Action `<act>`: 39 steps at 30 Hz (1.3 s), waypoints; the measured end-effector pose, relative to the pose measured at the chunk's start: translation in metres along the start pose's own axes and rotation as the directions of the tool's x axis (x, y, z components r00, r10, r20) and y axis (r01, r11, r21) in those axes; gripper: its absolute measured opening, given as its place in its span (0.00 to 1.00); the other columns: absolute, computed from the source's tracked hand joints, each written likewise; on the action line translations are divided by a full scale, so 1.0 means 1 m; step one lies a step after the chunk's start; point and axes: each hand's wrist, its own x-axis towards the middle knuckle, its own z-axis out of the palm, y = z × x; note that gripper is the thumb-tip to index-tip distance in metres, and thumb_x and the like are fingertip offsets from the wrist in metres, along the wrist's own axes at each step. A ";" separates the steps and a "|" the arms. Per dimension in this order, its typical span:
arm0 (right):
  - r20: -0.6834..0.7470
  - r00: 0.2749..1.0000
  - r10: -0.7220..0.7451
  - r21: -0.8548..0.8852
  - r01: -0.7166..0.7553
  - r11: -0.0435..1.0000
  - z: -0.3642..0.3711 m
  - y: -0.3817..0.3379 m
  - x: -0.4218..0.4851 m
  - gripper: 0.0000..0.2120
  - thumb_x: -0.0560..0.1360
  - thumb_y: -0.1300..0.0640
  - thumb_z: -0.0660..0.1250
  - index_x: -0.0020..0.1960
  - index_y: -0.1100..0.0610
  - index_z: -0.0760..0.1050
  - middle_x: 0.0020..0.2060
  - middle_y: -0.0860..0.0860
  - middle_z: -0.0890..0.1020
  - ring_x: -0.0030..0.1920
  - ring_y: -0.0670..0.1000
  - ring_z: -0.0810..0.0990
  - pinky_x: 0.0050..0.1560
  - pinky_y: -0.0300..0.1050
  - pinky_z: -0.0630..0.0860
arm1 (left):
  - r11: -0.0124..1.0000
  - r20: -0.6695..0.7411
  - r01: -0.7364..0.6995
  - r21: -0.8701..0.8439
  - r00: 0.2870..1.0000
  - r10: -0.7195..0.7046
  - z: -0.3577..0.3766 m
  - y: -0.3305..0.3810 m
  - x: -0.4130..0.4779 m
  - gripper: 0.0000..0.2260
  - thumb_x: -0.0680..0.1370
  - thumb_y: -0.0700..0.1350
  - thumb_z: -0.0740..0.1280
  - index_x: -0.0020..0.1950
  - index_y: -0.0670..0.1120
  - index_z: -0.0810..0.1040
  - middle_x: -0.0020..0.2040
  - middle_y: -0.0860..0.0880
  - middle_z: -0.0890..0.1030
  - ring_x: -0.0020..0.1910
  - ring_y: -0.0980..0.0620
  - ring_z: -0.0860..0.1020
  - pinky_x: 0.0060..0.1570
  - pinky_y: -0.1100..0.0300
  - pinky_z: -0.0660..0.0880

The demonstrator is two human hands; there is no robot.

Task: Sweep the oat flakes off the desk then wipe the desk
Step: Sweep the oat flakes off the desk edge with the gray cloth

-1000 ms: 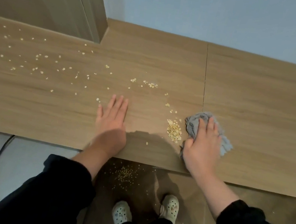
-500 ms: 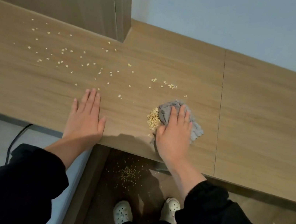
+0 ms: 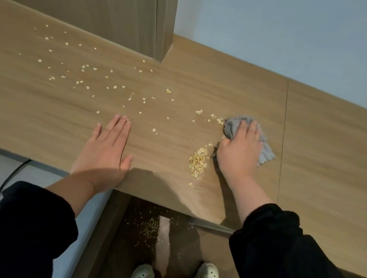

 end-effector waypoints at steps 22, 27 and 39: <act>0.323 0.594 -0.737 0.107 0.751 0.652 -0.008 -0.025 0.057 0.34 0.72 0.55 0.51 0.78 0.54 0.55 0.79 0.50 0.51 0.78 0.50 0.47 0.76 0.48 0.41 | 0.999 -0.033 -0.018 -0.035 0.999 0.017 0.004 -0.003 -0.001 0.30 0.77 0.56 0.40 0.76 0.43 0.43 0.77 0.47 0.45 0.76 0.52 0.42 0.74 0.50 0.43; 0.219 0.811 -0.542 0.178 0.513 0.839 -0.026 0.032 0.115 0.32 0.72 0.58 0.53 0.76 0.56 0.61 0.78 0.55 0.56 0.77 0.54 0.54 0.77 0.51 0.49 | 0.999 -0.020 -0.014 -0.033 1.000 0.014 0.005 -0.004 -0.002 0.31 0.78 0.56 0.44 0.78 0.41 0.49 0.78 0.46 0.49 0.77 0.52 0.45 0.75 0.48 0.46; 0.399 0.608 -0.687 0.151 0.695 0.703 -0.025 0.003 0.086 0.32 0.76 0.66 0.57 0.78 0.51 0.57 0.79 0.49 0.51 0.78 0.50 0.46 0.77 0.49 0.41 | 0.999 -0.001 -0.043 -0.016 0.999 0.043 0.000 -0.003 -0.002 0.30 0.78 0.55 0.43 0.77 0.41 0.51 0.76 0.47 0.48 0.76 0.51 0.46 0.74 0.47 0.48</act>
